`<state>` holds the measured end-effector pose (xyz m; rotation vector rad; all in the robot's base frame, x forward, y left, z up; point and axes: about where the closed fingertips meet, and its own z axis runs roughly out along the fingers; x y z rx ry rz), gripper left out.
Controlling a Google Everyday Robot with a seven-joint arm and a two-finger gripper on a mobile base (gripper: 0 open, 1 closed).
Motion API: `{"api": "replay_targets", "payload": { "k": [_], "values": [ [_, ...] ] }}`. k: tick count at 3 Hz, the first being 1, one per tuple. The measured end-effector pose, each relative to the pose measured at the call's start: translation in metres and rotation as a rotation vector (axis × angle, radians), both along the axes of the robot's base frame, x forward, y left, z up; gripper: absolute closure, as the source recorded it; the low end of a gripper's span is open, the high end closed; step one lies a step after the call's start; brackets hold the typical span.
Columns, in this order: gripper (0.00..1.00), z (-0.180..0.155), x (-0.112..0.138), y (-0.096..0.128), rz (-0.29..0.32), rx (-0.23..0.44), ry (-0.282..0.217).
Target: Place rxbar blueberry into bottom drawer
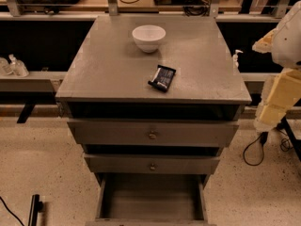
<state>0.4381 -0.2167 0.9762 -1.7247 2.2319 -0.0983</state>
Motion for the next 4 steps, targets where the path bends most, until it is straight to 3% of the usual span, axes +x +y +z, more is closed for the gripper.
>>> {"api": "replay_targets", "payload": {
  "k": [1,2,3,4],
  "values": [
    [0.0,0.0,0.0,0.0,0.0,0.0,0.0],
    [0.0,0.004,0.019,0.009,0.052,-0.002,-0.021],
    [0.0,-0.003,0.088,0.021,0.078,-0.022,-0.037],
    [0.0,-0.033,0.179,0.059,0.109,0.018,-0.012]
  ]
}}
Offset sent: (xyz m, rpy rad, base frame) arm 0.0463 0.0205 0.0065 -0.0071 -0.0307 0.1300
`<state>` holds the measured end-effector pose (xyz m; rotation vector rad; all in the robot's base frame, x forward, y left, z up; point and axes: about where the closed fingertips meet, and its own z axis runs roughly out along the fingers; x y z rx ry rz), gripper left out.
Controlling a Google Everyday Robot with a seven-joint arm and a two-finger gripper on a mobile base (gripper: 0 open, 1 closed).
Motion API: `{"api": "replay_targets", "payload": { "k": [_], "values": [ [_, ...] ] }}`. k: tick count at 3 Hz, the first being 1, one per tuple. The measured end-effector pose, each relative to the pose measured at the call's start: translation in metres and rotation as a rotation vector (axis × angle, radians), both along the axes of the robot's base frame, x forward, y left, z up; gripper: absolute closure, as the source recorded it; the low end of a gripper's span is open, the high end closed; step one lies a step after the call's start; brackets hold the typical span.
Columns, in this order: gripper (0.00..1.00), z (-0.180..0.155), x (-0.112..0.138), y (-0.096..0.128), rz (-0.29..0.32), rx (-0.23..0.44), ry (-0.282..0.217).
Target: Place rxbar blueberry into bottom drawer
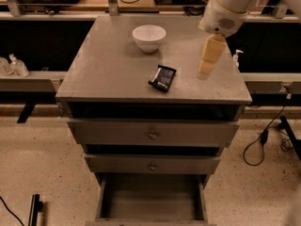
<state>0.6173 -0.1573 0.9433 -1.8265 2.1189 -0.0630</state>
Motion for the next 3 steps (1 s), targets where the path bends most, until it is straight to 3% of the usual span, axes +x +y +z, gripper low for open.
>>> {"api": "replay_targets", "payload": {
  "k": [1,2,3],
  "values": [
    [0.0,-0.035,0.069,0.047,0.006,0.109,0.032],
    [0.0,-0.065,0.12,0.087,-0.012,0.195,0.047],
    [0.0,-0.065,0.12,0.087,-0.012,0.195,0.047]
  ]
}}
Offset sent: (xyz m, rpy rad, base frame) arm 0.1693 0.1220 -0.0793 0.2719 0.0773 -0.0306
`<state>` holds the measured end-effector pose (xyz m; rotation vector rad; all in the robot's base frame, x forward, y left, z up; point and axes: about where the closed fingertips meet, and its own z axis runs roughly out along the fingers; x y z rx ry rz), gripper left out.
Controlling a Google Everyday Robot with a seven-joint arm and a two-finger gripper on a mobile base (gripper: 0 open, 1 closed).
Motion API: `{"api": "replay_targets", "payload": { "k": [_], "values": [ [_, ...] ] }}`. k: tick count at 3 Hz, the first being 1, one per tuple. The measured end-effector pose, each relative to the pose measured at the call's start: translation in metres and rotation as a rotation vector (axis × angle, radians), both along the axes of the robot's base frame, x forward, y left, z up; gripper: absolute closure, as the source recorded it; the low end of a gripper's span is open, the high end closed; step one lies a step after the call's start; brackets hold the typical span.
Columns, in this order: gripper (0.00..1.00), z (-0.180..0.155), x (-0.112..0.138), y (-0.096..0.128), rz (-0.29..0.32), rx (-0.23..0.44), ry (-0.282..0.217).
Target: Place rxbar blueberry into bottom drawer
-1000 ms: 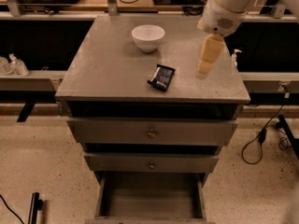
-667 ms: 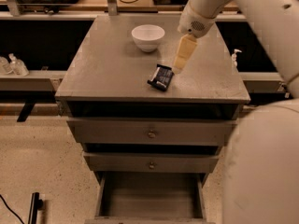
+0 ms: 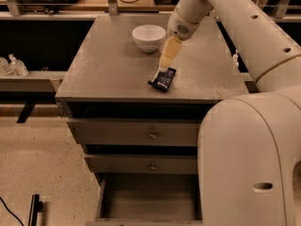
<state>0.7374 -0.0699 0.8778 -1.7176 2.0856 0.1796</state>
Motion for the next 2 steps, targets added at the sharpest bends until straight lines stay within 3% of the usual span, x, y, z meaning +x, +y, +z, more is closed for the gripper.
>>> {"api": "replay_targets", "payload": {
  "k": [1,2],
  "values": [
    [0.0,-0.018,-0.015,0.015,0.04,0.027,0.063],
    [0.0,-0.047,-0.029,0.024,0.041,0.039,0.134]
  ]
}}
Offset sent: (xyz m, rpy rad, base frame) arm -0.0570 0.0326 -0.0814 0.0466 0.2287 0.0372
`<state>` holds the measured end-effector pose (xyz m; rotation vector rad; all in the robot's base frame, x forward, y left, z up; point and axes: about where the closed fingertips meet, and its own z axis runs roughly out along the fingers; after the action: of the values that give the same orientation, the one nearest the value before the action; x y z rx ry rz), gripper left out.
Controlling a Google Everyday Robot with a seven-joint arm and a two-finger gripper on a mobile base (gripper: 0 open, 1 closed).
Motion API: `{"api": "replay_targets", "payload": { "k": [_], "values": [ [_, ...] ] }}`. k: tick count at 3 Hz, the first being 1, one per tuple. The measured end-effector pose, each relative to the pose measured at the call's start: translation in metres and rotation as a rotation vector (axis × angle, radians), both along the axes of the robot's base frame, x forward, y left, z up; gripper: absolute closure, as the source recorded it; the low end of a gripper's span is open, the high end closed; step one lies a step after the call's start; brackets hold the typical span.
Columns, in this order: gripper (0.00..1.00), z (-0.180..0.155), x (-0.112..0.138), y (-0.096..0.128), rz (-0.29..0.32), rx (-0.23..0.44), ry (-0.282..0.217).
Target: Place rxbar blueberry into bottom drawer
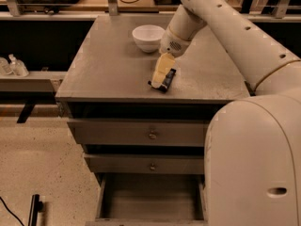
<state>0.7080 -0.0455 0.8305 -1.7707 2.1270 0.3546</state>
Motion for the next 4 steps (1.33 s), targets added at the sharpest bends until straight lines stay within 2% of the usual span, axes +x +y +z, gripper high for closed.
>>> {"api": "replay_targets", "payload": {
  "k": [1,3,4],
  "values": [
    [0.0,-0.015,-0.003,0.004,-0.009,-0.005,0.018],
    [0.0,0.009,0.003,-0.022,-0.069,-0.025,-0.088],
    [0.0,0.008,0.003,-0.021,-0.069,-0.025,-0.087]
  ]
}}
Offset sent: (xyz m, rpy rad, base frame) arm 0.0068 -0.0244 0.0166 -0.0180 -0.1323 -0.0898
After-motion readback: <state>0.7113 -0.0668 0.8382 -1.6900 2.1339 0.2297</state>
